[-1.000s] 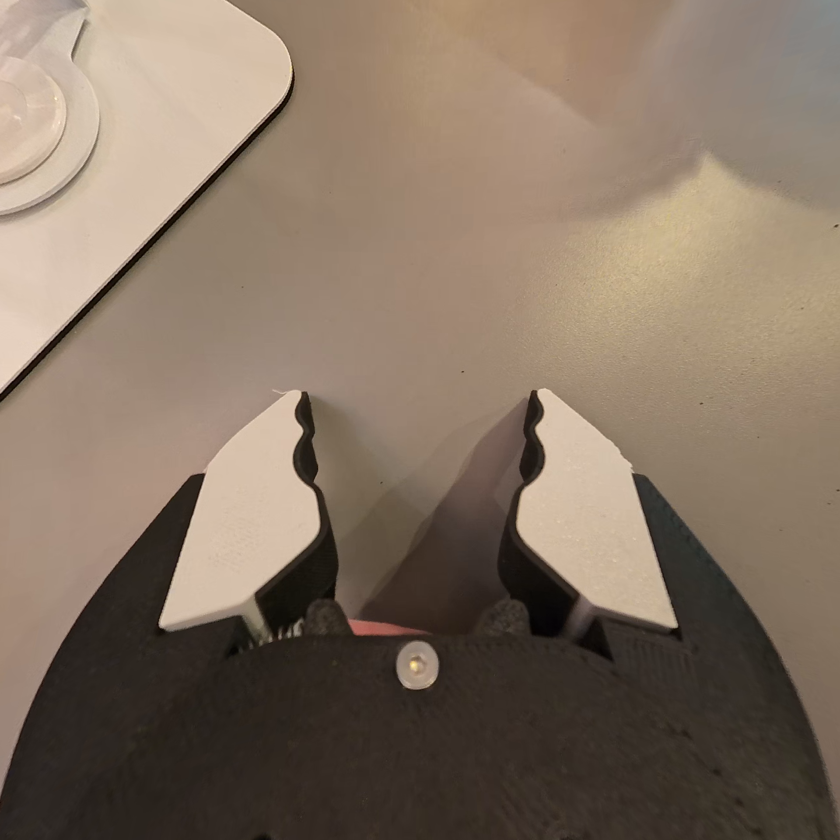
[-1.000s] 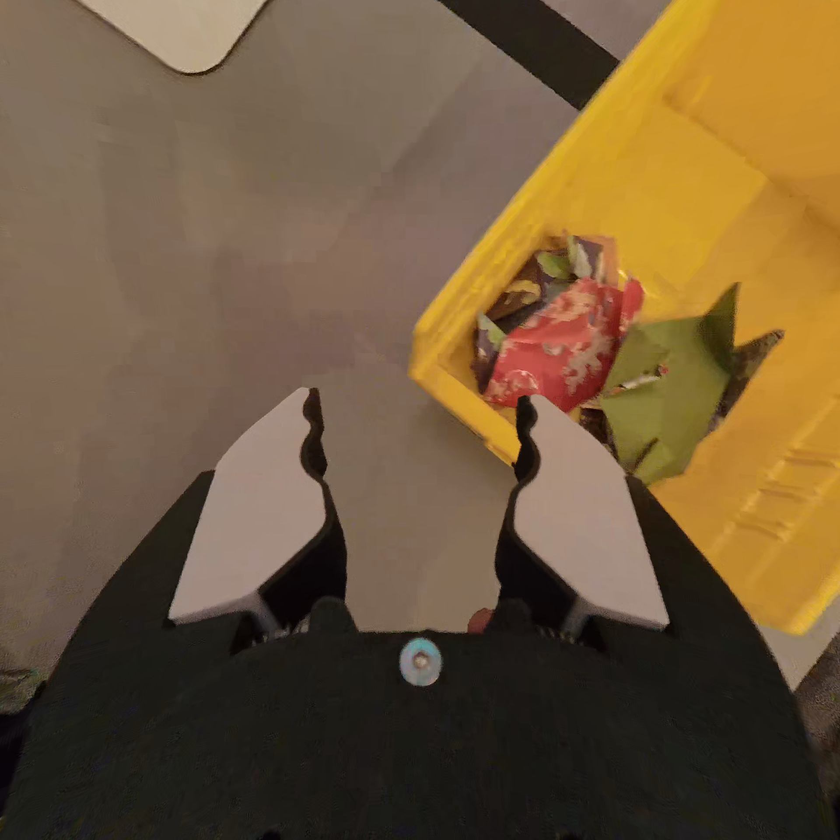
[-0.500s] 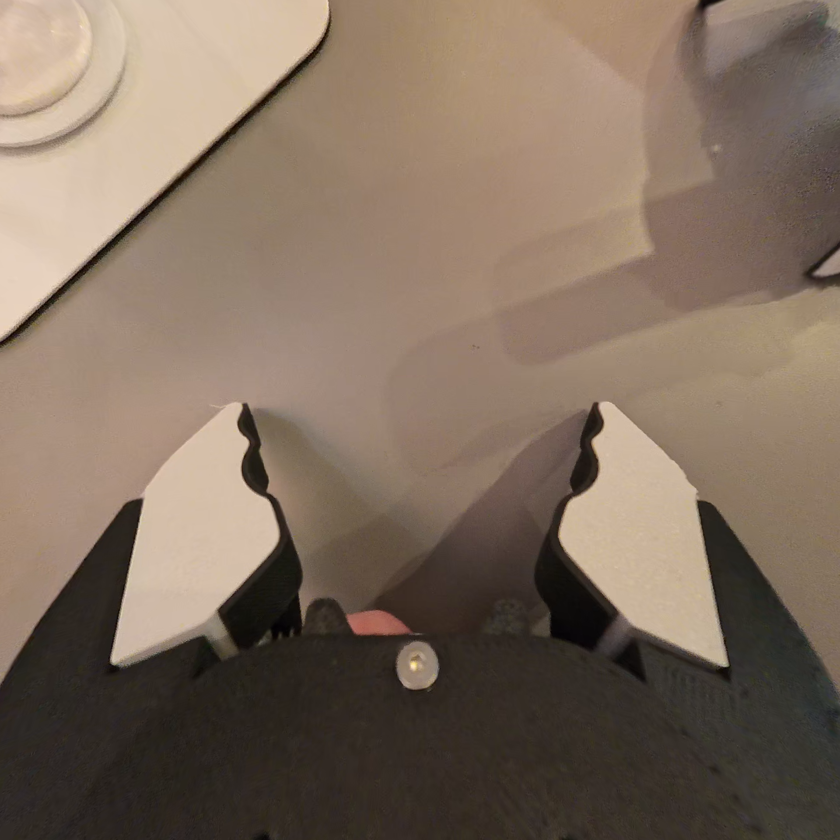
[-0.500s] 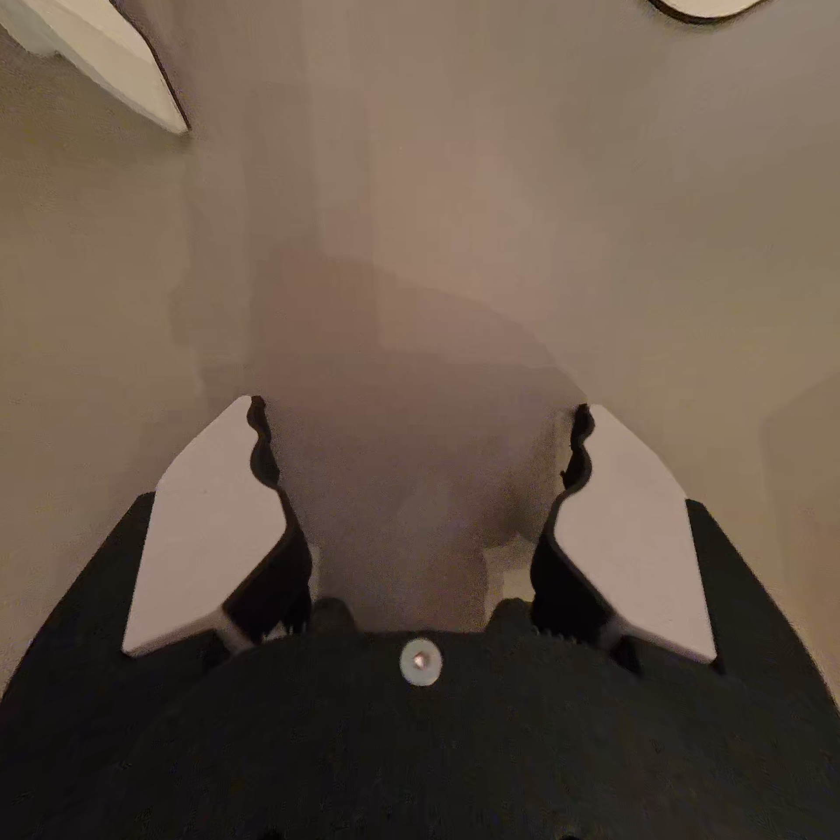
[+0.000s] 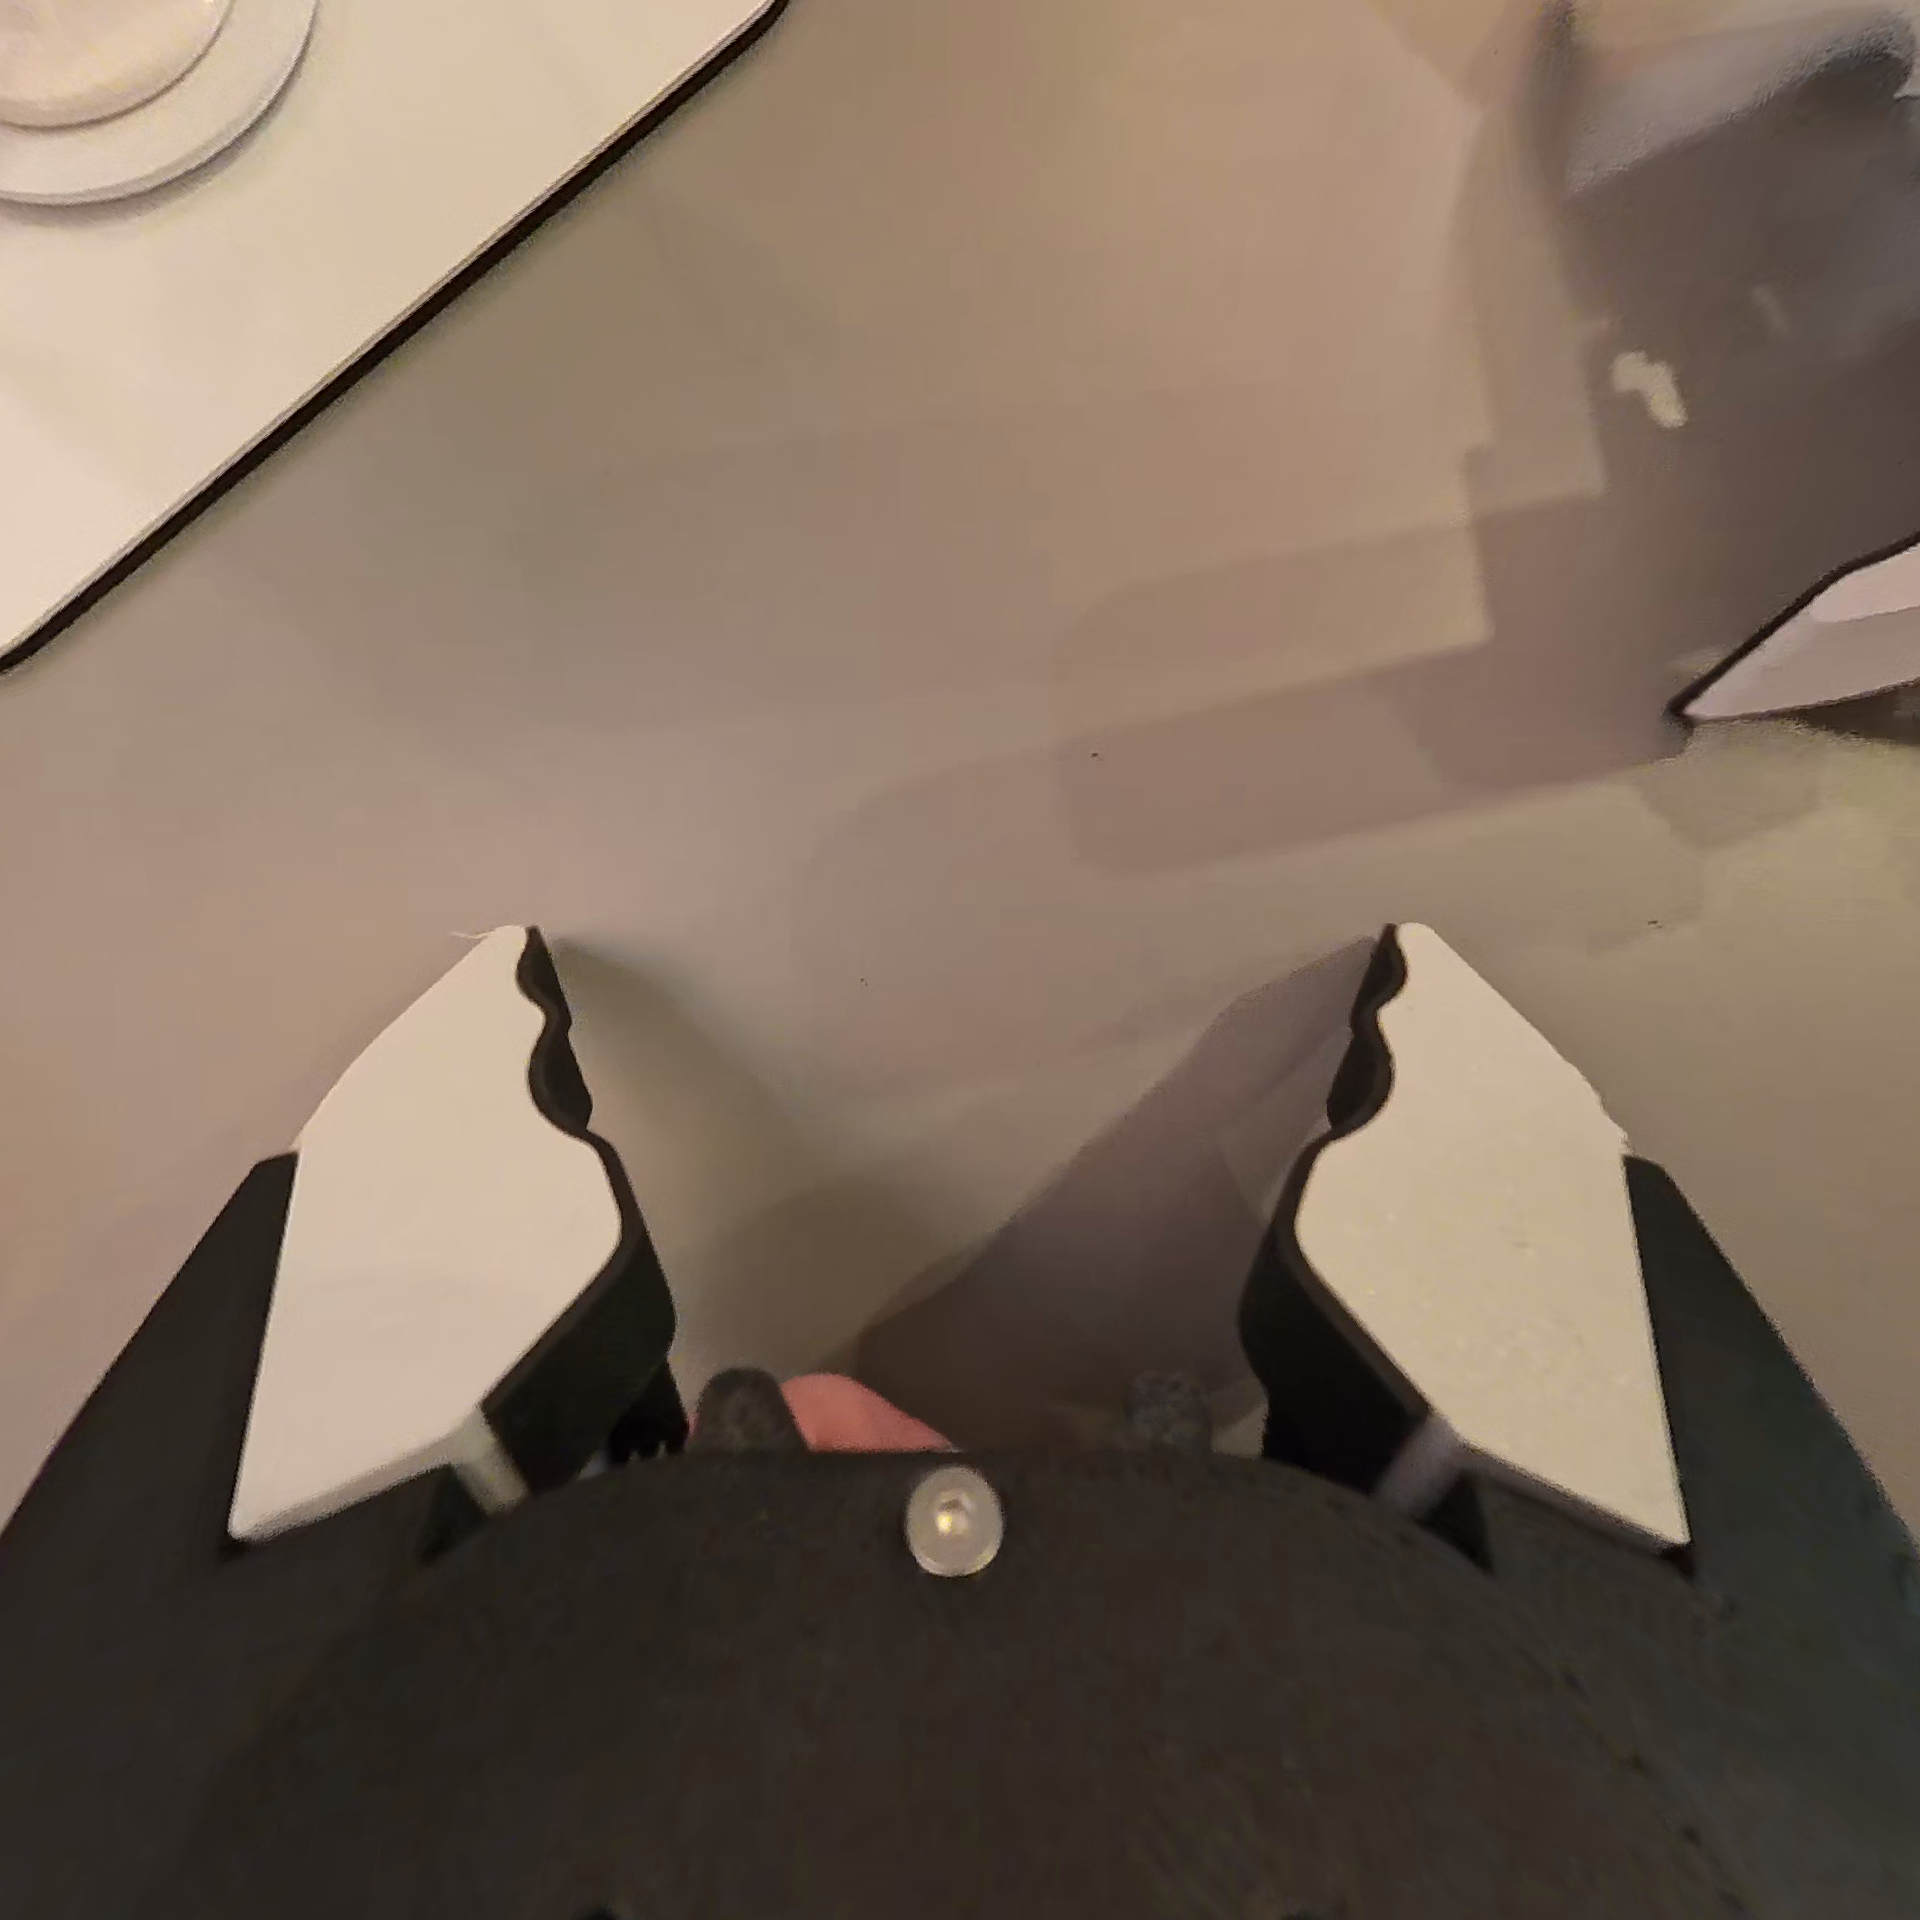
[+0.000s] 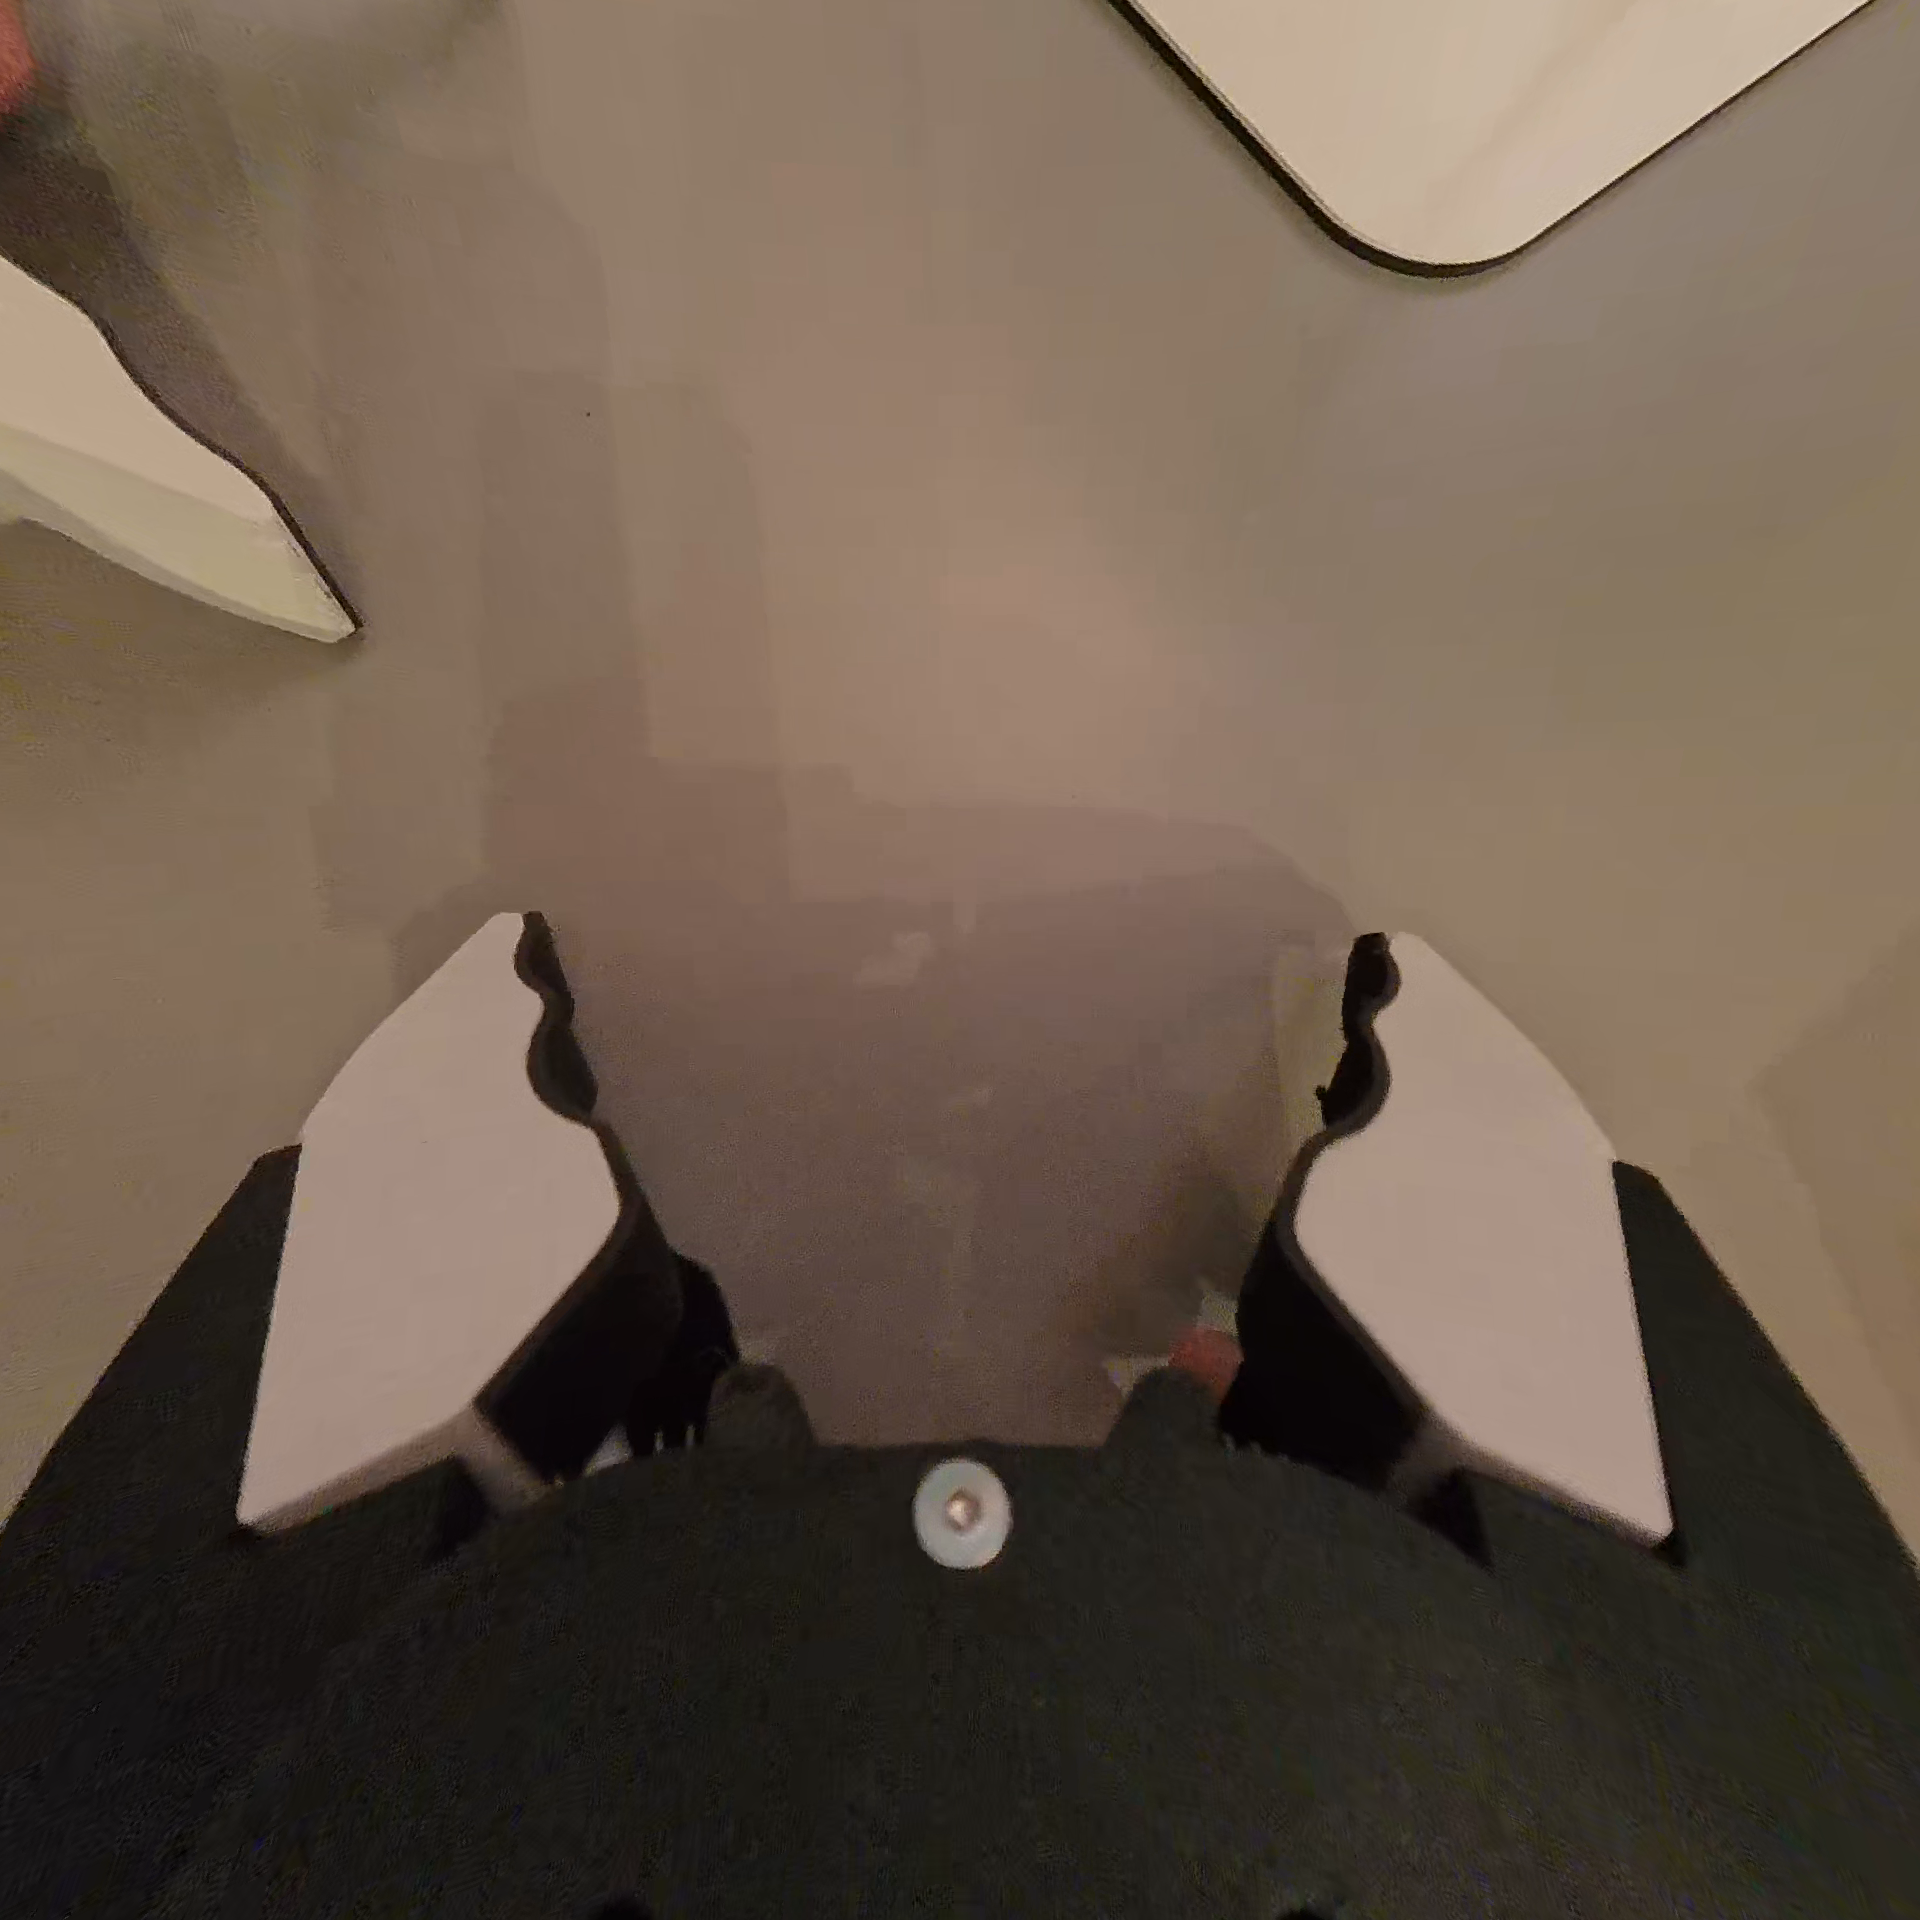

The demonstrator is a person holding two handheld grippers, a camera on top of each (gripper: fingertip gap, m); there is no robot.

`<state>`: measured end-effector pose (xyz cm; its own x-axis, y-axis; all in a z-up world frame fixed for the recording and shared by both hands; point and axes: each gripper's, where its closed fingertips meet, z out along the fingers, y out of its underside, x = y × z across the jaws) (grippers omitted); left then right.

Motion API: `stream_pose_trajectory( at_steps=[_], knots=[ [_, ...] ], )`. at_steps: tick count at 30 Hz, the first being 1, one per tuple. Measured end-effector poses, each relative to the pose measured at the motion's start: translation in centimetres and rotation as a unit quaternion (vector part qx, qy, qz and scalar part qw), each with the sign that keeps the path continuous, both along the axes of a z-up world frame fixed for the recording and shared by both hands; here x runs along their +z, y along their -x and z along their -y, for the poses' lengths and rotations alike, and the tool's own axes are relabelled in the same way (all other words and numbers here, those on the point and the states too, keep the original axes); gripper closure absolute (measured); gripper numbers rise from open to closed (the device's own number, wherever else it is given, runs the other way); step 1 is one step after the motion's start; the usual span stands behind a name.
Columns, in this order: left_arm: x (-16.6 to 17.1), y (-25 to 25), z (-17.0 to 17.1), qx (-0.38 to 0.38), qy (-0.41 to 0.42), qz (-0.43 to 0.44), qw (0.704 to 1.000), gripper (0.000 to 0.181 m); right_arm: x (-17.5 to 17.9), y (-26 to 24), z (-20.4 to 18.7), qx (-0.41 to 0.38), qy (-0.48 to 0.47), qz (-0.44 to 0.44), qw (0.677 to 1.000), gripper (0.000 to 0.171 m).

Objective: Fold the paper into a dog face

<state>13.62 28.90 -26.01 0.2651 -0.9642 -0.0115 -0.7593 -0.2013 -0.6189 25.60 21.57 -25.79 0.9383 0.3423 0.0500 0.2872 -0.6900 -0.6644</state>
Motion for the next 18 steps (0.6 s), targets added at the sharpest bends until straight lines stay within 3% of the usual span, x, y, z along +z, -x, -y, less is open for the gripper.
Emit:
stream_pose_trajectory(
  at_steps=[14, 18],
  knots=[
    [0.4, 0.2, 0.5, 0.031, 0.005, -0.003, 0.999, 0.068, -0.2, -0.6, 1.2, -0.030, 0.014, -0.010, 0.999, 0.031],
    [1.1, 0.2, -0.5, 0.052, -0.053, 0.012, 0.997, 0.084, -0.4, -0.8, 1.2, -0.037, 0.020, -0.012, 0.999, 0.025]
  ],
)
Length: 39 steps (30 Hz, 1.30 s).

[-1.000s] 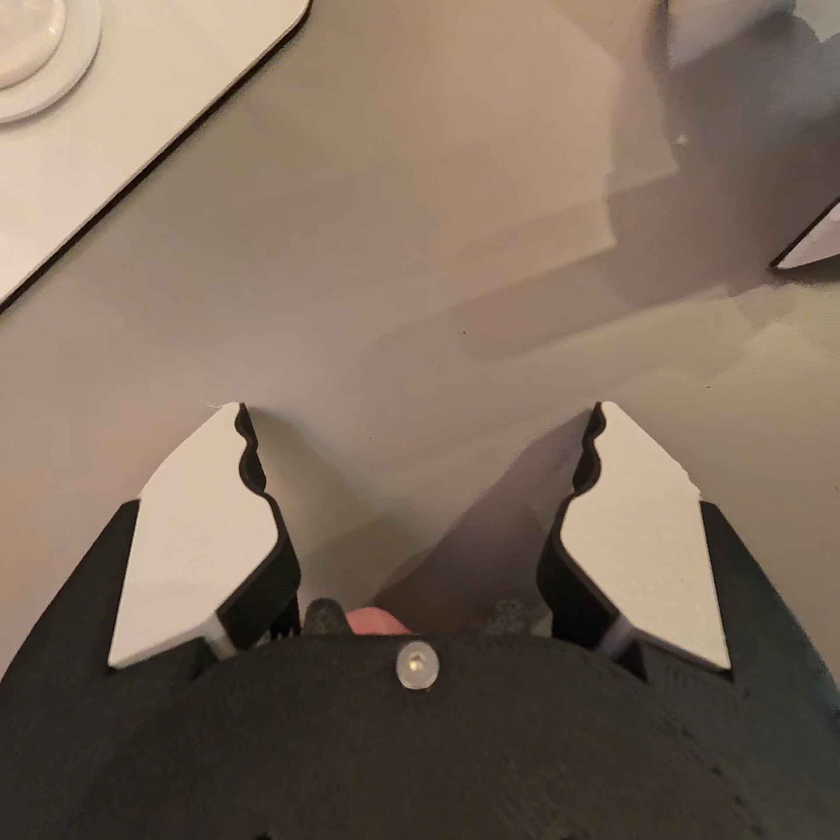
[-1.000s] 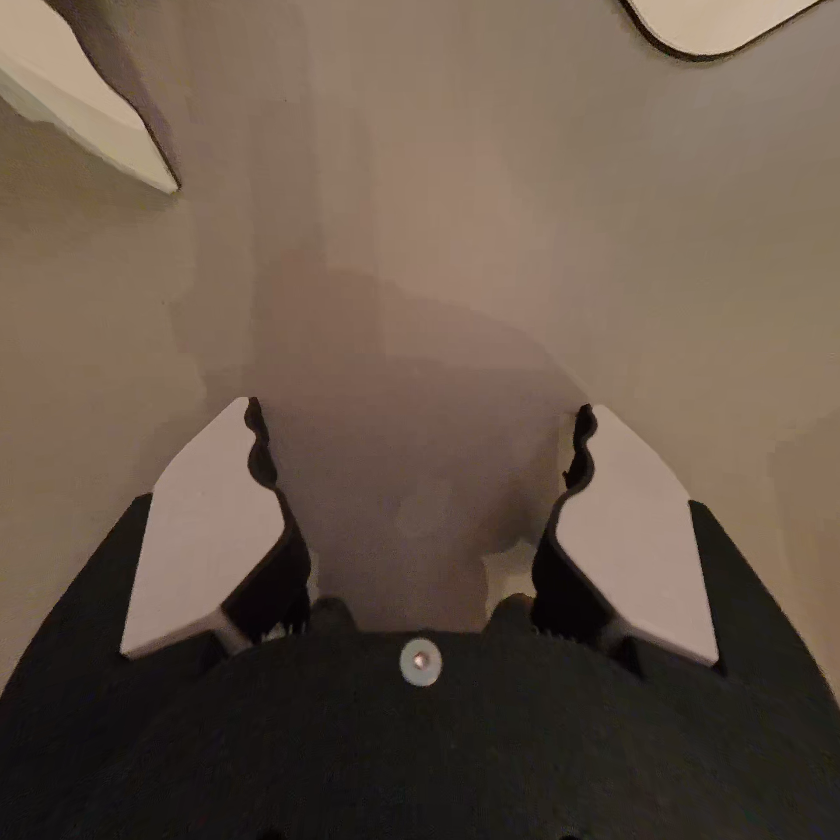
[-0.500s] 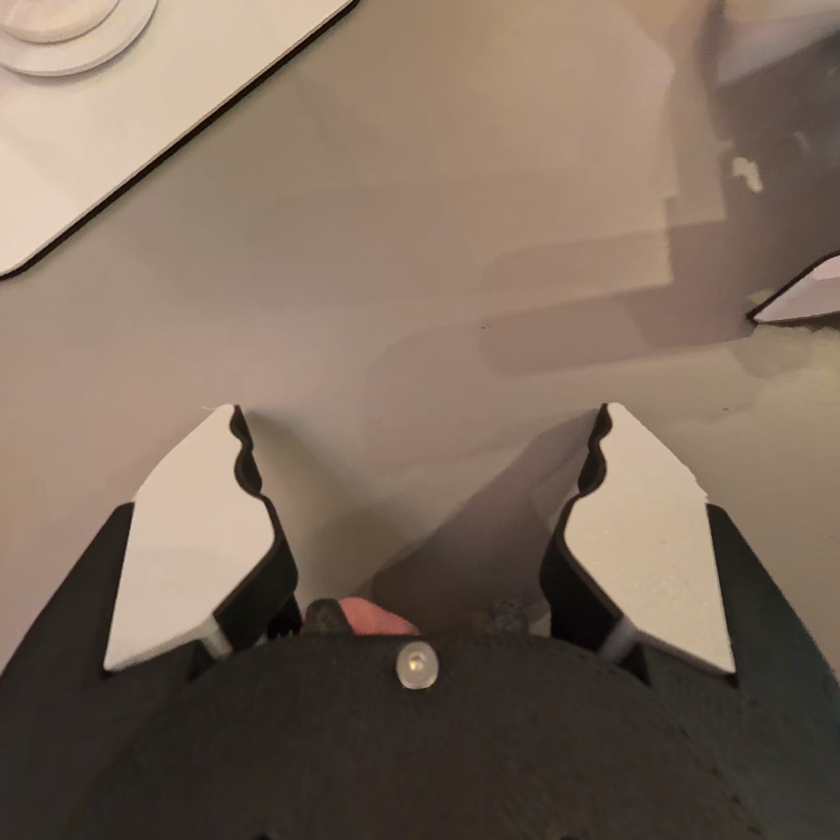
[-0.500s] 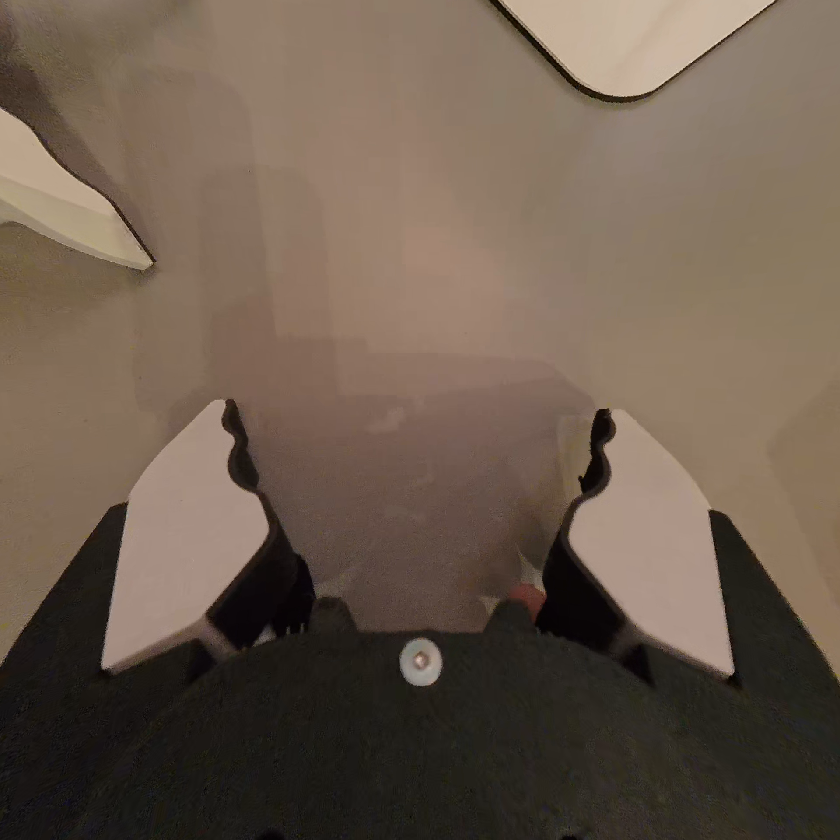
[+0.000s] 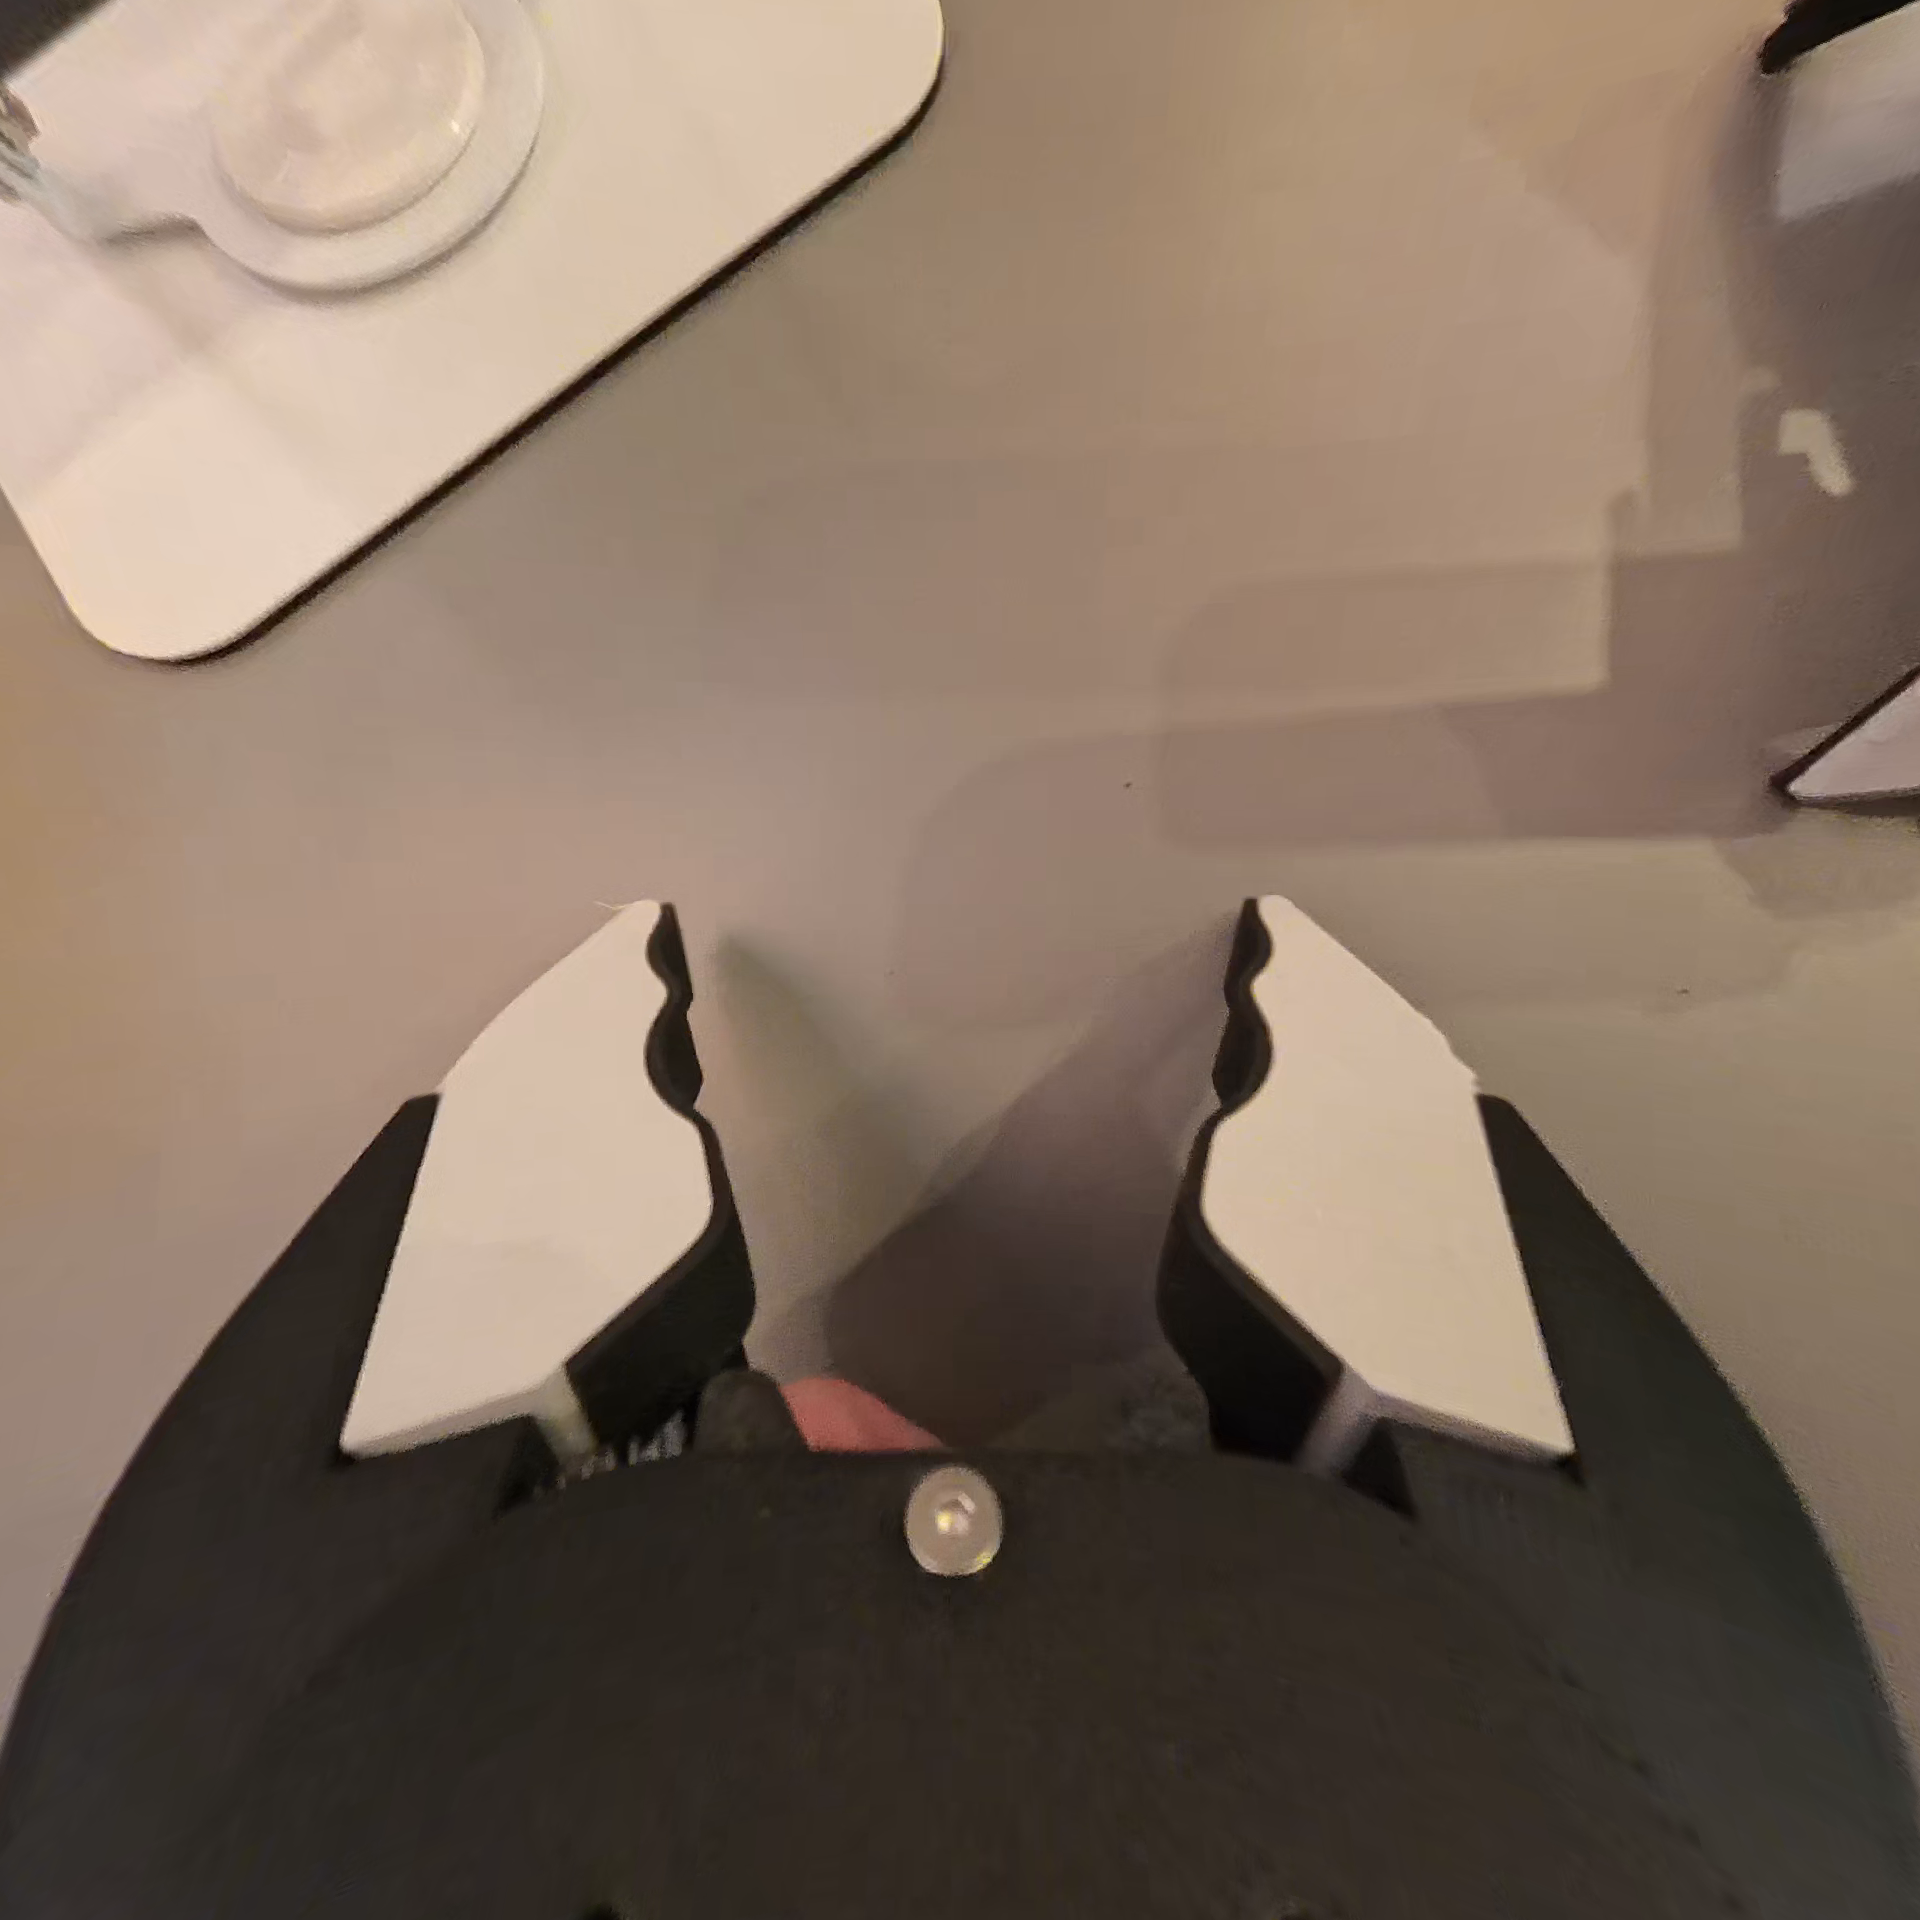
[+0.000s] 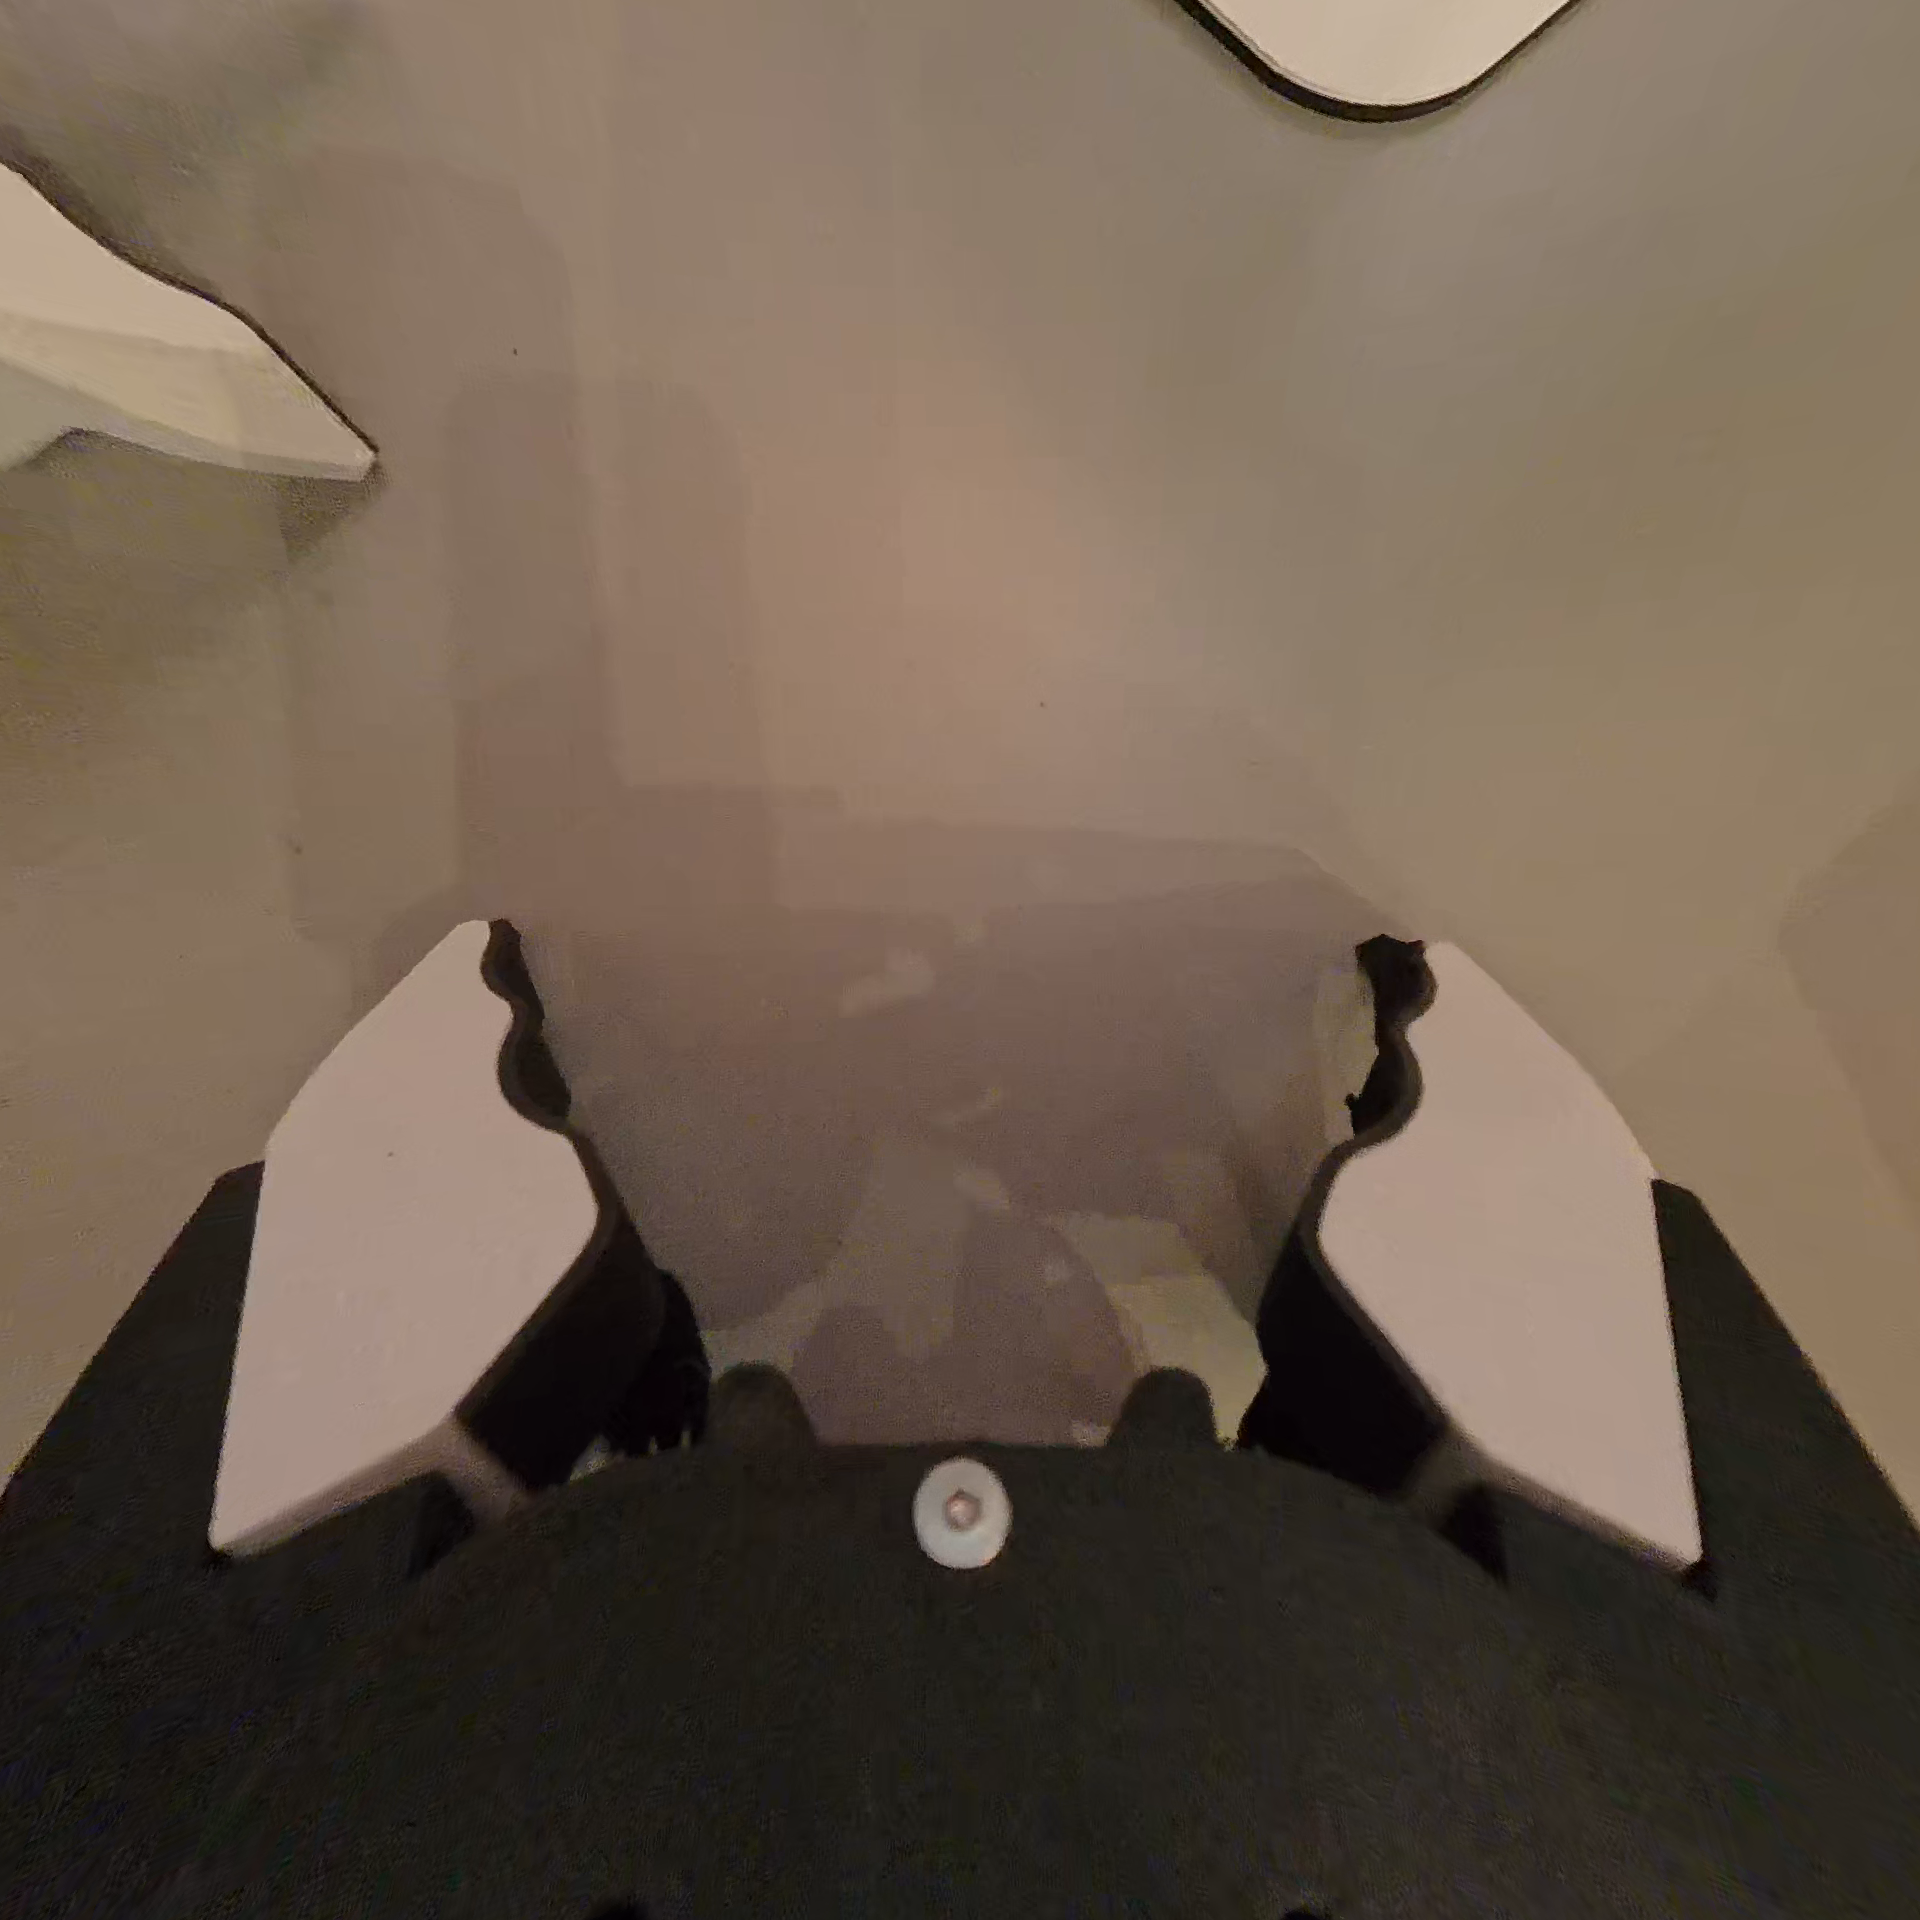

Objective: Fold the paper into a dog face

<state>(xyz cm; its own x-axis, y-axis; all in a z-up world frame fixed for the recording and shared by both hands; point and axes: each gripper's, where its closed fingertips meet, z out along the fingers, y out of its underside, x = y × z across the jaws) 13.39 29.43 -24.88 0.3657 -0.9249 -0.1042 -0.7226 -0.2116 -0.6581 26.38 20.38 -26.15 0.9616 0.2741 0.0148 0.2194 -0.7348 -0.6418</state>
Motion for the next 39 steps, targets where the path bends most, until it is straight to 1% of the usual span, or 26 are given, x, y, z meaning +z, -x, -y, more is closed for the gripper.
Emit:
stream_pose_trajectory(
  at_steps=[2, 3, 4, 7, 10, 11, 12, 14, 16, 17, 19, 20, 22, 23, 24, 25, 27, 28, 29, 32, 34, 35, 37, 38, 39],
  knots=[
    [-0.5, 0.1, 0.8, -0.008, 0.050, -0.008, 0.999, 0.083, 0.0, 0.0, 0.0, 0.000, 0.000, 0.000, 1.000, 0.025],
    [-0.6, 0.1, 1.2, -0.015, 0.067, -0.007, 0.998, 0.078, 0.0, 0.0, 0.0, 0.000, 0.000, 0.000, 1.000, 0.025],
    [-0.6, 0.0, 1.6, -0.028, 0.067, -0.007, 0.997, 0.072, 0.0, 0.0, 0.0, -0.001, 0.000, 0.000, 1.000, 0.025],
    [-0.7, 0.0, 1.6, -0.023, 0.062, -0.021, 0.998, 0.074, 0.0, 0.0, 0.0, -0.002, 0.000, 0.000, 1.000, 0.025],
    [-0.7, 0.0, 1.2, -0.007, 0.052, -0.017, 0.998, 0.065, 0.0, 0.0, 0.0, -0.002, 0.000, 0.000, 1.000, 0.025],
    [-0.6, 0.0, 1.1, -0.004, 0.043, -0.014, 0.999, 0.069, 0.1, 0.0, 0.0, -0.002, 0.000, 0.000, 1.000, 0.025],
    [-0.3, 0.1, 0.8, 0.013, 0.032, -0.005, 0.999, 0.085, 0.1, 0.0, 0.1, -0.002, 0.000, 0.000, 1.000, 0.025],
    [0.0, 0.5, 0.4, 0.028, 0.000, -0.002, 1.000, 0.092, 0.1, 0.0, 0.1, -0.002, 0.000, 0.000, 1.000, 0.025],
    [0.4, 0.9, 0.1, 0.039, -0.038, -0.001, 0.999, 0.109, 0.1, -0.1, 0.1, -0.002, 0.000, 0.000, 1.000, 0.025],
    [0.4, 1.1, -0.1, 0.057, -0.041, -0.005, 0.997, 0.109, 0.1, -0.1, 0.1, -0.002, 0.000, 0.000, 1.000, 0.025],
    [0.1, 1.2, -0.2, 0.076, -0.008, 0.009, 0.997, 0.108, 0.1, -0.1, 0.1, -0.002, 0.000, 0.000, 1.000, 0.025],
    [-0.1, 1.2, 0.1, 0.069, 0.017, 0.012, 0.997, 0.103, 0.1, -0.1, 0.1, -0.002, 0.000, 0.000, 1.000, 0.025],
    [-0.2, 1.1, 0.9, 0.054, 0.059, 0.010, 0.997, 0.114, 0.1, -0.1, 0.1, -0.002, 0.000, 0.000, 1.000, 0.025],
    [-0.2, 1.1, 0.9, 0.042, 0.048, 0.004, 0.998, 0.125, 0.1, -0.1, 0.1, -0.002, 0.000, 0.000, 1.000, 0.025],
    [-0.1, 1.0, 1.1, 0.025, 0.042, 0.008, 0.999, 0.131, 0.1, -0.1, 0.1, -0.002, 0.000, 0.000, 1.000, 0.025],
    [-0.1, 0.8, 1.6, 0.005, 0.048, 0.013, 0.999, 0.141, 0.1, -0.1, 0.1, -0.002, 0.000, 0.000, 1.000, 0.025],
    [-0.1, 1.0, 1.0, 0.028, 0.042, 0.025, 0.998, 0.146, 0.1, -0.1, 0.1, -0.002, 0.000, 0.000, 1.000, 0.025],
    [-0.1, 1.1, 1.1, 0.026, 0.043, 0.027, 0.998, 0.146, 0.1, -0.1, 0.1, -0.002, 0.000, 0.000, 1.000, 0.025],
    [-0.1, 1.1, 1.6, 0.011, 0.049, 0.027, 0.998, 0.137, 0.1, -0.1, 0.1, -0.002, 0.000, 0.000, 1.000, 0.025],
    [-0.1, 1.3, 1.9, -0.009, 0.042, 0.020, 0.999, 0.129, 0.1, -0.1, 0.1, -0.002, 0.000, 0.000, 1.000, 0.025],
    [-0.2, 1.4, 1.6, 0.004, 0.053, 0.024, 0.998, 0.114, 0.1, -0.1, 0.1, -0.002, 0.000, 0.000, 1.000, 0.025],
    [-0.1, 1.5, 2.0, -0.009, 0.065, 0.027, 0.997, 0.107, 0.1, -0.1, 0.1, -0.002, 0.000, 0.000, 1.000, 0.025],
    [0.0, 1.7, 2.0, -0.012, 0.074, 0.027, 0.997, 0.112, 0.1, -0.1, 0.1, -0.002, 0.000, 0.000, 1.000, 0.025],
    [0.0, 1.7, 2.2, -0.022, 0.081, 0.032, 0.996, 0.107, 0.1, -0.1, 0.1, -0.002, 0.000, 0.000, 1.000, 0.025],
    [0.0, 1.5, 2.5, -0.036, 0.084, 0.033, 0.995, 0.098, 0.1, -0.1, 0.1, -0.002, 0.000, 0.000, 1.000, 0.025]
  ],
)
